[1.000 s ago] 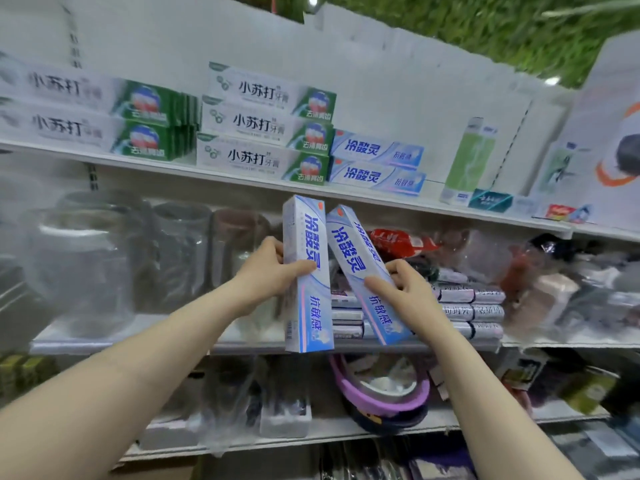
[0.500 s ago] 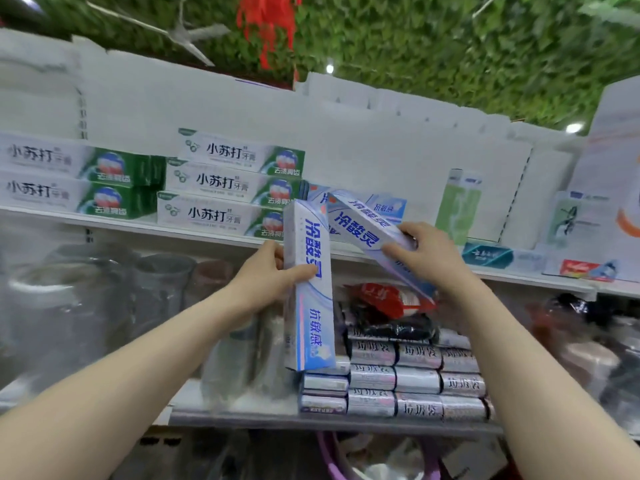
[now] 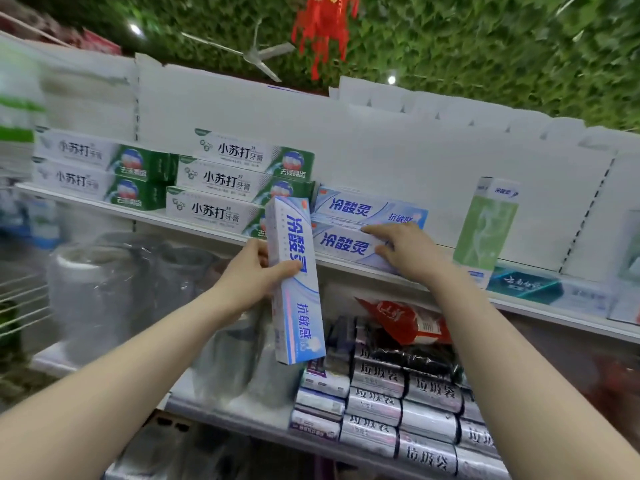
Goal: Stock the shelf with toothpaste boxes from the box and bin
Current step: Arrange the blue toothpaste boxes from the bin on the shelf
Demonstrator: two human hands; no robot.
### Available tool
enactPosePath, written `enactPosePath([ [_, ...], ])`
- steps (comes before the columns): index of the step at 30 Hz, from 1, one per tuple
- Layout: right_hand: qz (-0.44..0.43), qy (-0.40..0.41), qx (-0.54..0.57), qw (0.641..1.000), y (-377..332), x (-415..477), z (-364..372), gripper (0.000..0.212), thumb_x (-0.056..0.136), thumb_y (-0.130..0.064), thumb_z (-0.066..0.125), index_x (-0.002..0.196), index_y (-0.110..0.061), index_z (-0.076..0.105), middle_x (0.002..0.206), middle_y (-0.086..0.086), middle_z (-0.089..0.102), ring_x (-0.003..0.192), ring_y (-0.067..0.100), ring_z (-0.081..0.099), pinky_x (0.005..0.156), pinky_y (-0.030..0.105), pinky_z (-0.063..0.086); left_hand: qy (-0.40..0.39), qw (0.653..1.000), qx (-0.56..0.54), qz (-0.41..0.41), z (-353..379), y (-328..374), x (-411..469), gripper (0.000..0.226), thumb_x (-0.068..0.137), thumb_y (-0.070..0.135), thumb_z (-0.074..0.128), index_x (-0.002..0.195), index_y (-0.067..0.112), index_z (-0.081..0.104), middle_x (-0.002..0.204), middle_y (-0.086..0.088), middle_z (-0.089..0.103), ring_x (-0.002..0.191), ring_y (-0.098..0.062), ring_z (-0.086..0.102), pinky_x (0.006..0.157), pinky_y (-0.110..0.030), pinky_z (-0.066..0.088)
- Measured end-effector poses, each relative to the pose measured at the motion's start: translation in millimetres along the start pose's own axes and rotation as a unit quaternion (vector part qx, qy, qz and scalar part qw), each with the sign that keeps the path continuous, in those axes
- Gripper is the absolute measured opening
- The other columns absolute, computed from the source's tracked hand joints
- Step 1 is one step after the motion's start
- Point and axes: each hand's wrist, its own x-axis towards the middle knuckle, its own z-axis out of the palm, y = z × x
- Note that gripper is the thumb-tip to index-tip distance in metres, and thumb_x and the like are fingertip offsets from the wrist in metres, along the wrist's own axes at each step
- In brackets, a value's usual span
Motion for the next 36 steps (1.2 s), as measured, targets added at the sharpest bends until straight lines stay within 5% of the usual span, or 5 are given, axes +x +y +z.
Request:
enactPosePath([
  [14,0.049,0.095,-0.055,0.993,-22.3,-9.6,16.9,0.047,0.098,-0.01,0.048,0.142,-0.028,0.05,0.137,0.003,0.055,0.125,0.028,0.045,0.096,0.038,0.039,0.027,0.998,-0.055,-0.009,12.8,11.3,3.0,0.043,0.081,0.027,0.075,0.109,0.013,0.046,0.112,-0.011,0.064,0.097,-0.023,0.069,0.08,-0.044,0.059],
  [19,0.031,0.256,0.174,0.95,-37.3,-34.9,31.9,0.029,0.099,-0.017,0.053,0.125,-0.017,0.065,0.12,0.001,0.067,0.112,0.022,0.057,0.094,0.036,0.046,0.04,0.993,-0.112,-0.013,22.9,14.5,6.9,0.037,0.083,0.018,0.074,0.106,0.013,0.046,0.113,-0.013,0.062,0.101,-0.026,0.067,0.078,-0.04,0.058],
  [26,0.066,-0.077,0.477,0.873,-60.2,-83.5,32.3,0.053,0.08,-0.06,0.063,0.119,-0.025,0.066,0.113,-0.008,0.072,0.102,0.009,0.066,0.092,0.038,0.052,0.048,0.982,-0.18,-0.008,38.2,25.1,16.4,0.05,0.083,0.019,0.075,0.119,0.002,0.045,0.114,-0.014,0.064,0.103,-0.027,0.067,0.09,-0.051,0.054],
  [32,0.113,-0.006,0.492,0.863,-27.8,-97.9,1.4,0.041,0.076,-0.042,0.075,0.108,-0.018,0.068,0.107,0.003,0.073,0.096,0.019,0.068,0.095,0.045,0.051,0.046,0.978,-0.204,0.023,43.4,39.0,25.4,0.034,0.086,0.01,0.07,0.115,0.002,0.053,0.102,-0.008,0.069,0.092,-0.021,0.069,0.08,-0.035,0.058],
  [36,0.113,0.05,0.386,0.914,-4.8,-95.7,-26.2,0.034,0.079,-0.043,0.073,0.107,-0.024,0.067,0.101,0.001,0.068,0.088,0.013,0.062,0.088,0.042,0.05,0.065,0.989,-0.122,0.045,39.9,39.5,34.3,0.083,0.072,0.037,0.08,0.141,0.022,0.036,0.131,-0.007,0.058,0.116,-0.024,0.06,0.097,-0.047,0.05],
])
